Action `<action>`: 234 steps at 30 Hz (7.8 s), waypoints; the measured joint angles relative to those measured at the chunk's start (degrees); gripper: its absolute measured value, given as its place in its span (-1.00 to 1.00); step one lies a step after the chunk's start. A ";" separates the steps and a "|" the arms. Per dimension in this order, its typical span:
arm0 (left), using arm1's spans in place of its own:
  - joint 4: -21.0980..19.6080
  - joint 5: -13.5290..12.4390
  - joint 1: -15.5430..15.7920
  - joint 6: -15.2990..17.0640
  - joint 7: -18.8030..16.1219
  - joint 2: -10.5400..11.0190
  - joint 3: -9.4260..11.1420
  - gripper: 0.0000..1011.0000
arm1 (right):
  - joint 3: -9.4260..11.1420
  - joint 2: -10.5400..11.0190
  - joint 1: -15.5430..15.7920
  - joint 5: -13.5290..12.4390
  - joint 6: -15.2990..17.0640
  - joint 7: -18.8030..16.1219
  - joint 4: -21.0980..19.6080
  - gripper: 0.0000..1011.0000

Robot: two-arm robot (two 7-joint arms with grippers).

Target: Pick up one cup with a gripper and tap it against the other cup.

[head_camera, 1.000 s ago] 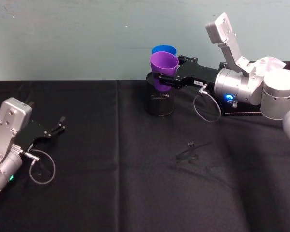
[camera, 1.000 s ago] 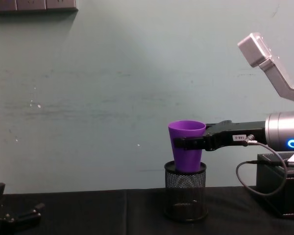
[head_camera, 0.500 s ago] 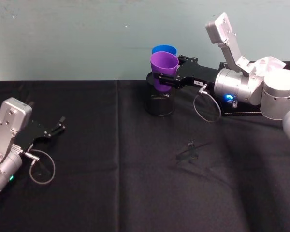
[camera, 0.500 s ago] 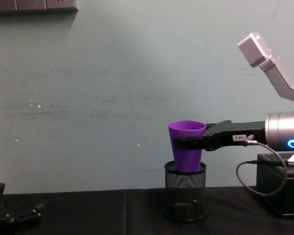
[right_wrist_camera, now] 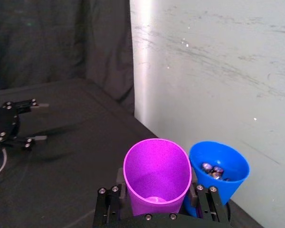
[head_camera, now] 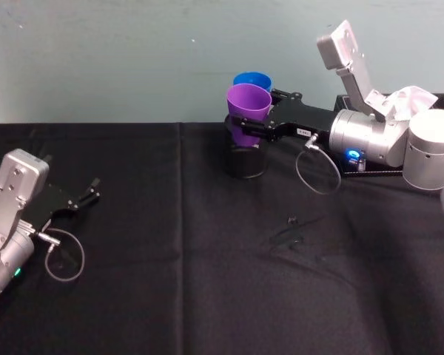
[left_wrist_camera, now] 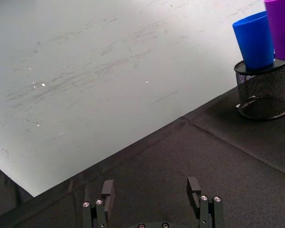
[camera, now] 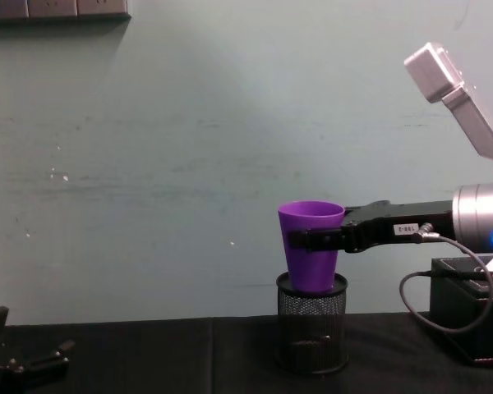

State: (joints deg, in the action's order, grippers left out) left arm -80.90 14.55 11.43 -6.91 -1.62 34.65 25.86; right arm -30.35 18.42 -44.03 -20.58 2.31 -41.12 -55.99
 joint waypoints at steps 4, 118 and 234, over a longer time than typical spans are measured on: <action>0.00 0.00 0.00 0.00 0.00 0.00 0.00 0.98 | -0.30 1.45 1.47 -0.41 1.32 0.08 -3.35 0.43; 0.00 0.00 0.00 0.00 0.00 0.00 0.00 0.98 | 1.50 10.06 21.62 -1.94 2.71 7.29 -18.67 0.43; 0.00 0.00 0.00 0.00 0.00 0.00 0.00 0.98 | 16.74 4.68 44.63 14.39 5.17 36.77 -41.92 0.98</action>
State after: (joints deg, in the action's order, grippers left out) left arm -80.90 14.55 11.43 -6.91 -1.62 34.65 25.86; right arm -13.60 23.09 0.60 -6.20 7.49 -4.34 -97.92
